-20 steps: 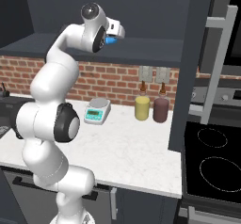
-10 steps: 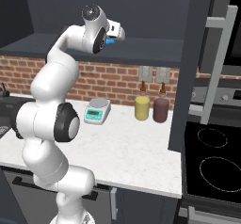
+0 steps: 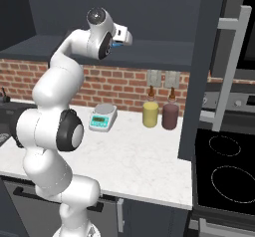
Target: Gather all objects into one cabinet and sort the glasses and bowls to opposite sides.
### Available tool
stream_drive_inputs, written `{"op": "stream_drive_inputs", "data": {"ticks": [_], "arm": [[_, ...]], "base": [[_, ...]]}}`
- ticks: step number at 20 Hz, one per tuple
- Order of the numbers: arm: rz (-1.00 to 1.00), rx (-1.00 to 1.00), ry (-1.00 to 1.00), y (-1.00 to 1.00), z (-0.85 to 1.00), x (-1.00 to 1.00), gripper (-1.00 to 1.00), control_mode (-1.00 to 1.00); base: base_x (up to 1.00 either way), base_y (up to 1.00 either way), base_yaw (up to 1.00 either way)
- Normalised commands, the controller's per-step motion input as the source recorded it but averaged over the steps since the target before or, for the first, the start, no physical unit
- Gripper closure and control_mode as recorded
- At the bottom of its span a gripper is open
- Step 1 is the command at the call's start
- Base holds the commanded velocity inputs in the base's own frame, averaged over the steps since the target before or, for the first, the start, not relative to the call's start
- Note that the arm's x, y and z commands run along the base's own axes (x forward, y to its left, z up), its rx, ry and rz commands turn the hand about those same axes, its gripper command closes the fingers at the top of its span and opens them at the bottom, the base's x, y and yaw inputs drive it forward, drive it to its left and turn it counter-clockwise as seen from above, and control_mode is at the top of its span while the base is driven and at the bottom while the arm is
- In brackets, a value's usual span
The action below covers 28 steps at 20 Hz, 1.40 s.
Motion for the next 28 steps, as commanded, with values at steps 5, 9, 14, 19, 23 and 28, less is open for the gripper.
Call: {"op": "stream_drive_inputs", "data": {"ticks": [5,9,14,19,23,28], "arm": [[0.0,0.0,0.0,0.0,-0.07,0.02,-1.0,-1.0],[0.0,0.0,0.01,0.0,0.0,0.0,-1.0,-1.0],[0.0,0.0,0.01,0.0,0.0,0.01,1.0,-1.0],[0.0,0.0,0.0,0.0,0.0,0.03,1.0,-1.0],[0.0,0.0,0.0,0.0,0.0,0.04,1.0,-1.0],[0.0,0.0,0.0,0.0,0.0,0.01,1.0,-1.0]], "base": [[0.0,0.0,0.0],[0.0,0.0,0.0],[0.0,0.0,0.0],[0.0,0.0,0.0],[0.0,0.0,0.0],[0.0,0.0,0.0]]}}
